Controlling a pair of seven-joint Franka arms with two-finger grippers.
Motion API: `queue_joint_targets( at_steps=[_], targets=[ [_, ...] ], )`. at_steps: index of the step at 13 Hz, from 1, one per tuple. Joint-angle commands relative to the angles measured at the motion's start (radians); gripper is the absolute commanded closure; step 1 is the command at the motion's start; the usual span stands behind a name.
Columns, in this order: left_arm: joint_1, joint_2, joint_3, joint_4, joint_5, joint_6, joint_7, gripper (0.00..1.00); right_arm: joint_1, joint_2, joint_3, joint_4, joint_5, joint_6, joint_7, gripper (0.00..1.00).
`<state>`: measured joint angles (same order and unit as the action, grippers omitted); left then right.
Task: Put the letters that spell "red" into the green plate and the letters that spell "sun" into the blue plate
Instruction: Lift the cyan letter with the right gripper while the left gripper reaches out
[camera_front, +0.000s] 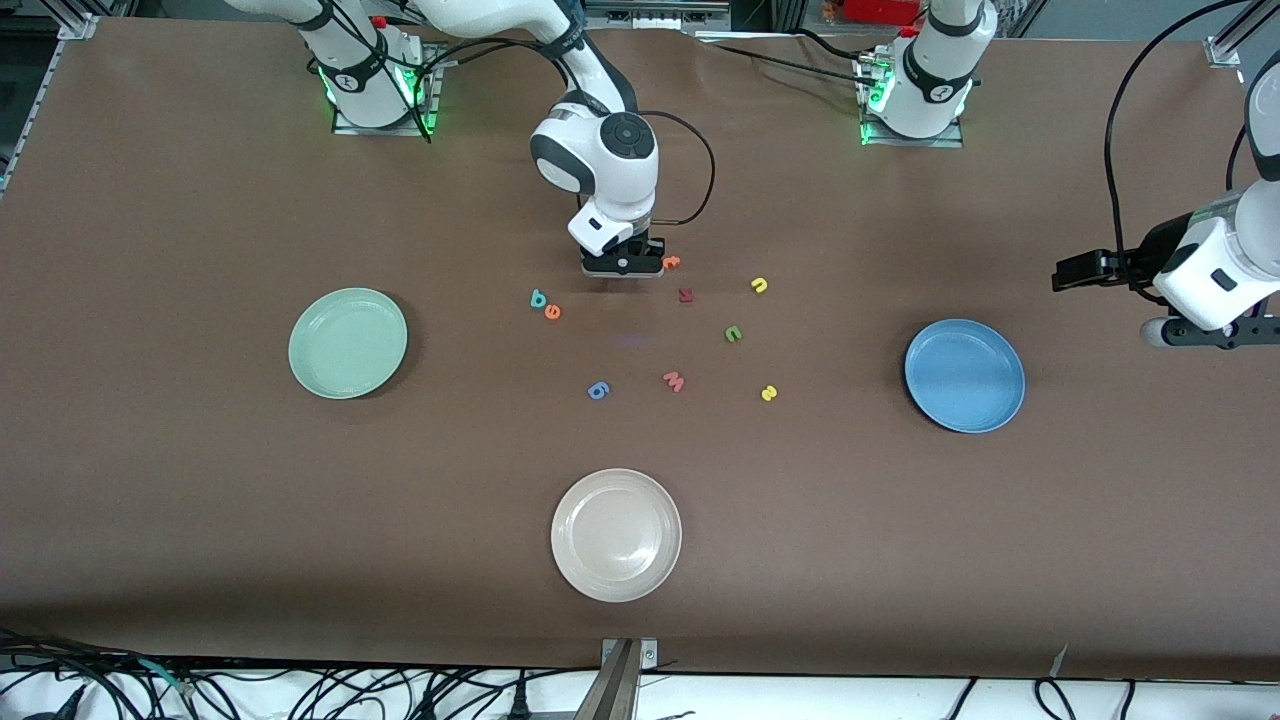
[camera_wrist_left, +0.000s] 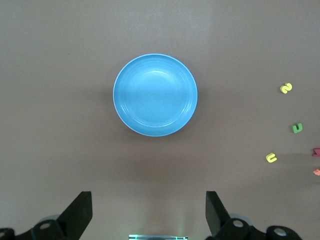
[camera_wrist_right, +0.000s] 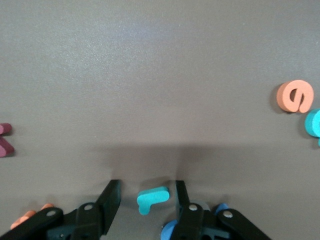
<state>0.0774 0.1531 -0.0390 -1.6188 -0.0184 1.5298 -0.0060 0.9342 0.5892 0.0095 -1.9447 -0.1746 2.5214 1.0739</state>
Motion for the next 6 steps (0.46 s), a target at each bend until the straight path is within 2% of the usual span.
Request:
queue_joint_targets(
  at_steps=[1,4,5,6],
  targets=[
    [0.004,-0.006,-0.002,-0.003,0.032,0.007,0.023,0.00,0.002,0.018,0.003,0.013,-0.006,-0.007,0.008,0.48],
    [0.004,-0.015,-0.002,0.000,0.032,0.006,0.023,0.00,0.002,0.018,0.003,0.013,-0.006,-0.007,-0.003,0.59],
    [0.002,-0.012,-0.002,0.000,0.032,0.007,0.023,0.00,0.000,0.018,0.003,0.013,-0.006,-0.007,-0.006,0.68],
    [0.001,-0.010,-0.004,0.000,0.032,0.010,0.021,0.00,0.000,0.018,0.003,0.015,-0.006,-0.007,-0.006,0.73]
  ],
)
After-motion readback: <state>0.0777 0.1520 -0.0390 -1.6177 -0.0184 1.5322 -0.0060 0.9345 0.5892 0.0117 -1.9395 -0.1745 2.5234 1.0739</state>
